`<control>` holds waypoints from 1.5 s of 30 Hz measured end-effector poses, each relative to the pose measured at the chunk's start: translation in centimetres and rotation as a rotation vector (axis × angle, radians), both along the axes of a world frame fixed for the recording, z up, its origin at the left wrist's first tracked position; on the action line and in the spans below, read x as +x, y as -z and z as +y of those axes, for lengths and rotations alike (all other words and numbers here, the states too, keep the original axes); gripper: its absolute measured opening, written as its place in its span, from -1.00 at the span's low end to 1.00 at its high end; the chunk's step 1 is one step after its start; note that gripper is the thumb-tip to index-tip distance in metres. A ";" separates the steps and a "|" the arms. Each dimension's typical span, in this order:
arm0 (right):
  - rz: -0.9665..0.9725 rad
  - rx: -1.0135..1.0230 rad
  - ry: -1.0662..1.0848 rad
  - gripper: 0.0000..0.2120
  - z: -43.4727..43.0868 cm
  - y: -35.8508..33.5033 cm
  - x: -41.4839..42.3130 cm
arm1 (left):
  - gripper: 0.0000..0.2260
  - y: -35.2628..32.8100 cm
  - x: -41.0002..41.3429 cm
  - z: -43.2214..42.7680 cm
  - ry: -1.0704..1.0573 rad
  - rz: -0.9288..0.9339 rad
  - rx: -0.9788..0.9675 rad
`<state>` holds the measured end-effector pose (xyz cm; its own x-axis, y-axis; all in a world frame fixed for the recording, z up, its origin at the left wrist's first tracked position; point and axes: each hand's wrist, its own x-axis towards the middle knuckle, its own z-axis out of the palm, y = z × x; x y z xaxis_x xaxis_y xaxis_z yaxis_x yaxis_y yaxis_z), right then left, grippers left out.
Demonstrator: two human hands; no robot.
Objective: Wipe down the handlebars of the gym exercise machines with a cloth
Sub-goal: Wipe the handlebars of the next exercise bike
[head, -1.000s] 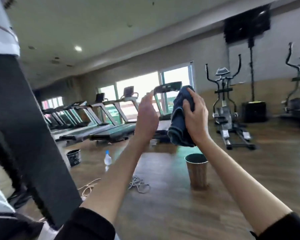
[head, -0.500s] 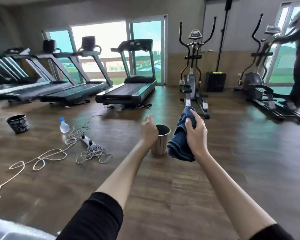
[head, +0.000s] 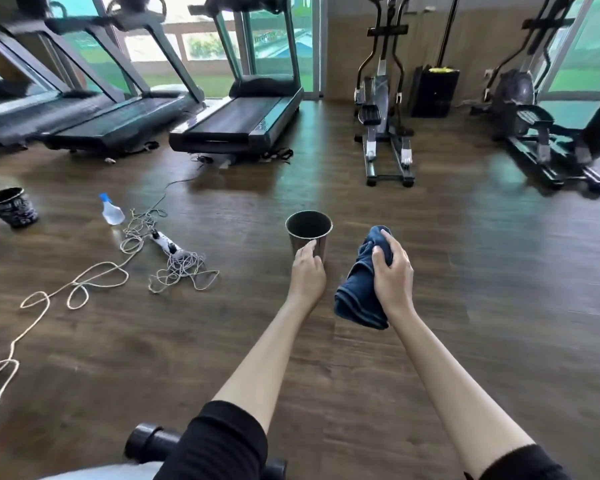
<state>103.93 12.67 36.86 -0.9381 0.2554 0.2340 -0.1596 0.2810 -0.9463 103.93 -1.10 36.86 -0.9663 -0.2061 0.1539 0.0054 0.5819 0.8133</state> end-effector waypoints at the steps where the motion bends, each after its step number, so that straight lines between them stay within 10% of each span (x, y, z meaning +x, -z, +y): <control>1: -0.015 0.005 0.000 -0.63 0.3 -0.5 -0.4 | -0.62 -0.4 -0.4 0.3 -0.009 -0.016 0.022; 26: -0.129 0.094 -0.071 -0.64 -2.8 -11.0 -20.8 | -0.60 -11.3 -21.3 -2.6 -0.064 -0.192 0.208; 45: -0.141 0.165 -0.513 -0.62 -12.7 -19.3 -38.9 | -0.56 -17.9 -34.3 -11.5 -0.321 -0.194 0.285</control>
<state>65.05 0.02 56.12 -0.9578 -0.2713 0.0953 -0.1896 0.3469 -0.9185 69.59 -12.58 54.73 -0.8519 -0.5074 -0.1295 -0.3065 0.2825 0.9090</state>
